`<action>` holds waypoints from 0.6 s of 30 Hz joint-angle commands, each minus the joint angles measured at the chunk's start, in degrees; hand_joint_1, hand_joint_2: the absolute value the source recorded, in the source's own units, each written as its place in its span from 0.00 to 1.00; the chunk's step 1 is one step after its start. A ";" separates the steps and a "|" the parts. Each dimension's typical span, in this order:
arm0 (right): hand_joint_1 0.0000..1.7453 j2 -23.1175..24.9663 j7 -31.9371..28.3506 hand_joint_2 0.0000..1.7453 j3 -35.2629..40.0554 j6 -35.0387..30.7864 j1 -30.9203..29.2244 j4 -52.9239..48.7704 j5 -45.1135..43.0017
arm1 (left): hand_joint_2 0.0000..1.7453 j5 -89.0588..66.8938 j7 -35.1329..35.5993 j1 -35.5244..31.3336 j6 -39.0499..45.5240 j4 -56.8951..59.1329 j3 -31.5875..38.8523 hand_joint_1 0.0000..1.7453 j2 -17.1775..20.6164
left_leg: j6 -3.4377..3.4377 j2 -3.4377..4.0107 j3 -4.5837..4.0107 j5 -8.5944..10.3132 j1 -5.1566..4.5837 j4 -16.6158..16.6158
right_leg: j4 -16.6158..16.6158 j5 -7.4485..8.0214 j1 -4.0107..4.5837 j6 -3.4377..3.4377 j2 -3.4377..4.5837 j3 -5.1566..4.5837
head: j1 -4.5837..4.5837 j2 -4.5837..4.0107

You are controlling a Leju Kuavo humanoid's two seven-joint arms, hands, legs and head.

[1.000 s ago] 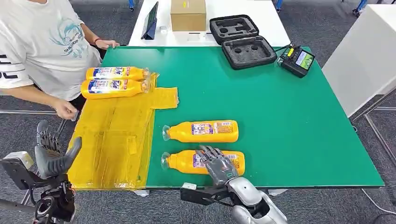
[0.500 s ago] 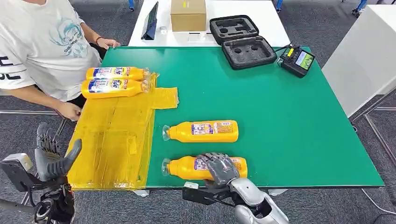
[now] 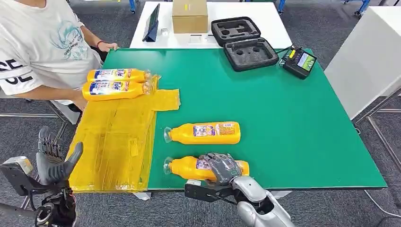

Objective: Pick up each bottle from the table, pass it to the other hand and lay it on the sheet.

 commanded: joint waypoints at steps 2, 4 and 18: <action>1.00 3.64 -18.87 1.00 -3.53 -3.64 -0.76 3.59 -19.17 | 1.00 0.18 0.20 -2.11 -0.59 2.86 -0.35 0.00 -1.58 | -0.04 -0.12 0.23 0.00 0.04 -0.07 | -0.09 -0.01 0.04 -0.04 -0.06 0.29 | 0.00 0.00; 1.00 4.81 -23.21 1.00 -4.71 -2.53 -2.78 2.72 -25.81 | 1.00 0.00 -0.06 -3.70 -0.67 5.12 -1.64 0.00 -1.69 | -0.04 -0.12 0.20 0.03 0.03 -0.04 | -0.04 0.00 0.03 -0.05 -0.06 0.26 | 0.02 0.00; 1.00 7.03 -31.33 1.00 -7.49 -5.09 -3.02 2.46 -33.88 | 1.00 0.74 -0.20 -4.09 -1.04 5.78 -1.94 0.00 -1.76 | 0.04 -0.03 -0.02 0.06 0.02 -0.02 | -0.01 -0.03 0.02 -0.04 -0.02 0.07 | 0.00 0.00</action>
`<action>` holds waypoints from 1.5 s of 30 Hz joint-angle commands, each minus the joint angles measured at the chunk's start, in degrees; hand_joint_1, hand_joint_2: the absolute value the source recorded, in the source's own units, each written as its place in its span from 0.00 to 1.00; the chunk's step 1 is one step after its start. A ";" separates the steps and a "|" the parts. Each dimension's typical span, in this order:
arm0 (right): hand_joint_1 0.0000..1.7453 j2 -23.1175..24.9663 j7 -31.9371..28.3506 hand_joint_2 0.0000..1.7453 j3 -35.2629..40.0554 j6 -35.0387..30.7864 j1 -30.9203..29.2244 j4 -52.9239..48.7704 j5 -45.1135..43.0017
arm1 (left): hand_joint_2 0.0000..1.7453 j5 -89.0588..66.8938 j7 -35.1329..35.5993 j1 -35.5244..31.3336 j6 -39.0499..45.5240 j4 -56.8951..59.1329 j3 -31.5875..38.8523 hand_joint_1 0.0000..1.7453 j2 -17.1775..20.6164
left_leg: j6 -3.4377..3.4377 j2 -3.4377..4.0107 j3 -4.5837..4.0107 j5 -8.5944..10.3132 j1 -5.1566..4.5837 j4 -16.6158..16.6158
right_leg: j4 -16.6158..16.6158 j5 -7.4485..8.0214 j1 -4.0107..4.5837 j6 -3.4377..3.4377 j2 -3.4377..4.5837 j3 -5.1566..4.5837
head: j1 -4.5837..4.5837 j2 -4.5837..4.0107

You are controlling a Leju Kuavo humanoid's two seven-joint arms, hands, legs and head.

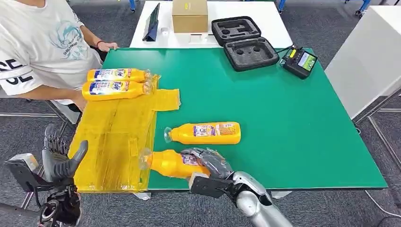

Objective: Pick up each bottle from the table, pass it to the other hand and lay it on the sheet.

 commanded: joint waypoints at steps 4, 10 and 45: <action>1.00 7.27 -15.79 1.00 -6.73 -2.78 -3.31 -0.15 -20.84 | 1.00 2.85 -0.36 -3.95 -1.23 7.39 -2.83 0.00 -1.21 | -0.04 -0.07 -0.10 -0.02 -0.04 -0.01 | 0.02 -0.05 -0.03 -0.02 -0.02 -0.08 | 0.00 0.00; 1.00 10.19 -17.60 1.00 -6.77 -8.11 -4.68 -3.15 -29.87 | 1.00 5.55 1.42 -3.93 -3.46 8.02 -6.01 0.00 -1.00 | -0.04 -0.03 -0.17 -0.02 -0.03 -0.02 | 0.02 -0.05 -0.03 -0.02 0.00 -0.18 | -0.02 0.00; 1.00 19.90 -19.83 1.00 2.94 -9.25 -9.66 26.61 -28.13 | 1.00 5.40 10.33 -7.40 -17.90 4.76 -37.24 0.00 0.90 | -0.08 -0.16 -0.06 -0.11 0.05 -0.02 | -0.01 -0.12 0.05 -0.06 -0.01 -0.05 | 0.00 0.00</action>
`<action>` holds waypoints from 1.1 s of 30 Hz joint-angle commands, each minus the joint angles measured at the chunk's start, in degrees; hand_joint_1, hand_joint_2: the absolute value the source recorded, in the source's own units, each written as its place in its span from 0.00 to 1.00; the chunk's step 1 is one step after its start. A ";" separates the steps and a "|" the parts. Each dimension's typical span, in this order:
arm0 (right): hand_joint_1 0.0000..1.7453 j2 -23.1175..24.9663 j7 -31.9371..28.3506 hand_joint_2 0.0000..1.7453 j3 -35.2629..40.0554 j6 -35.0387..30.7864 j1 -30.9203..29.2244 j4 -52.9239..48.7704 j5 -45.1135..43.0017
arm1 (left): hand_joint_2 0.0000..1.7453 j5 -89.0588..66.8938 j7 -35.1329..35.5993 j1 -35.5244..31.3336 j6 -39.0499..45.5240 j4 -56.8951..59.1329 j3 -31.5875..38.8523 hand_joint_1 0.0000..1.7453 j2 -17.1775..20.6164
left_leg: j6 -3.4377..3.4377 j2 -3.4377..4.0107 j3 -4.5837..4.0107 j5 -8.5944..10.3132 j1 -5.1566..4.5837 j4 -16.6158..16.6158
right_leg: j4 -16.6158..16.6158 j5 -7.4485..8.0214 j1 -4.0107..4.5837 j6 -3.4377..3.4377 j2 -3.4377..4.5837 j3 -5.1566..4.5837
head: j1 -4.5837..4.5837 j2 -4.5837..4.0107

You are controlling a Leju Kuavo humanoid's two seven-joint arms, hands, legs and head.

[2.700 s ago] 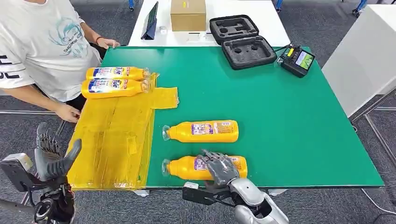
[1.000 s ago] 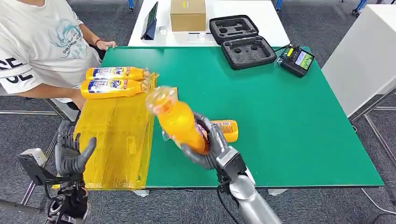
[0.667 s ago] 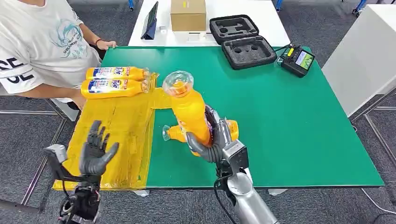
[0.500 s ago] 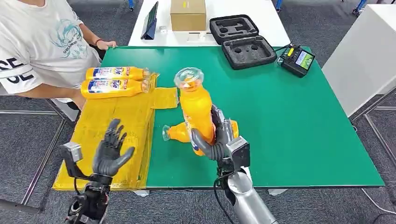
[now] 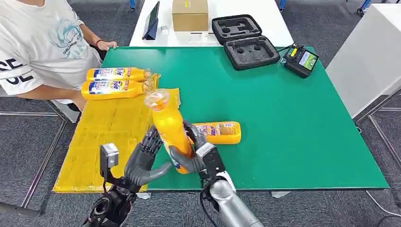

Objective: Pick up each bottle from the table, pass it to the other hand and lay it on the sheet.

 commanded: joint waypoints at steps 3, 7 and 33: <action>1.00 1.59 0.00 1.00 10.44 -1.93 -3.57 4.65 1.43 | 1.00 1.80 1.98 -4.54 0.17 7.14 -4.53 0.00 0.99 | -0.04 -0.05 0.24 -0.07 0.03 -0.05 | -0.06 -0.07 0.02 -0.04 0.00 0.26 | 0.02 0.00; 1.00 0.50 0.33 1.00 14.65 -11.82 -3.10 4.16 9.86 | 1.00 6.15 2.99 -5.38 0.64 10.16 -3.65 0.00 0.58 | -0.06 -0.08 0.34 -0.14 0.05 -0.01 | -0.03 -0.14 0.03 -0.06 0.01 0.38 | 0.04 0.00; 1.00 1.18 9.55 1.00 22.39 -17.77 -7.35 16.40 30.65 | 1.00 11.83 0.27 -2.53 -0.21 0.11 2.47 0.00 4.10 | -0.06 -0.05 0.17 -0.06 0.07 -0.02 | -0.06 -0.10 0.08 -0.05 -0.08 0.19 | 0.02 0.00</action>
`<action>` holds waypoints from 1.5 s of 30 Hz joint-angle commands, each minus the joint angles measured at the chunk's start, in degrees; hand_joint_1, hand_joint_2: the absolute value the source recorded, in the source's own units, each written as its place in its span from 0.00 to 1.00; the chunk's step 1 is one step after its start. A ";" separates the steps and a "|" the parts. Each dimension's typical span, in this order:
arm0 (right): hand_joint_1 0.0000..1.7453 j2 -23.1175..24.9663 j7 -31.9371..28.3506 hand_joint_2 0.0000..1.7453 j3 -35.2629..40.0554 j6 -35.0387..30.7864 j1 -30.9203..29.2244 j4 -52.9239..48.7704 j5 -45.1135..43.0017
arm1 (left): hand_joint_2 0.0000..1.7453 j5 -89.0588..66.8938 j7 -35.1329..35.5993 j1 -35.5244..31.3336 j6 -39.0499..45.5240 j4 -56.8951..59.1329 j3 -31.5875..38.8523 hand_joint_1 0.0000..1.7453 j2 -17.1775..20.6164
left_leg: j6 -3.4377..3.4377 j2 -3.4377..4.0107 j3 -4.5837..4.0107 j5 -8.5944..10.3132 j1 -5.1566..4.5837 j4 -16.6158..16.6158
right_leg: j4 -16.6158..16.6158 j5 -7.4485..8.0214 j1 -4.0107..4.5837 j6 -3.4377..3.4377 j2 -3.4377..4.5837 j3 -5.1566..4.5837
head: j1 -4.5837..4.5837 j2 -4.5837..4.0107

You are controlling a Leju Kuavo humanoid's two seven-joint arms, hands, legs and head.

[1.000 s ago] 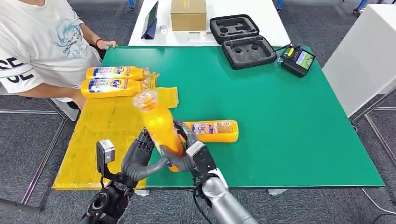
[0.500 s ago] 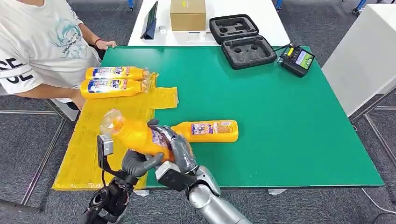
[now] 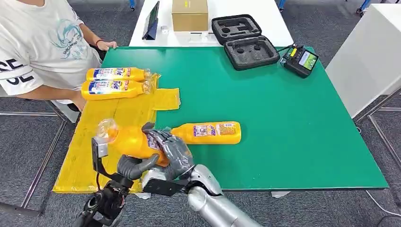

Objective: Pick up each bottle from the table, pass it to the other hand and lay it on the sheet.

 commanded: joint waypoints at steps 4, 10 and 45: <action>1.00 0.16 0.88 1.00 5.50 4.54 -0.72 6.93 2.74 | 1.00 1.17 -1.18 -0.46 -0.95 -3.52 1.69 0.78 0.55 | -0.05 -0.24 0.32 -0.10 0.10 -0.05 | -0.09 -0.15 0.09 -0.05 -0.20 0.41 | -0.02 0.00; 0.90 0.25 -0.08 1.00 4.79 5.44 0.48 4.84 2.36 | 1.00 1.37 -1.86 0.31 -0.30 -3.80 2.60 1.00 -0.03 | -0.04 -0.22 0.16 -0.03 0.06 -0.05 | -0.08 -0.09 0.05 -0.04 -0.20 0.23 | -0.02 0.00; 0.00 -10.16 -8.07 0.00 0.57 -0.38 9.37 -44.00 -21.11 | 1.00 -14.36 -11.61 -1.91 21.02 -1.61 14.91 1.00 1.07 | -0.03 -0.20 0.09 -0.01 0.04 -0.04 | -0.05 -0.06 0.03 -0.03 -0.17 0.16 | 0.02 0.00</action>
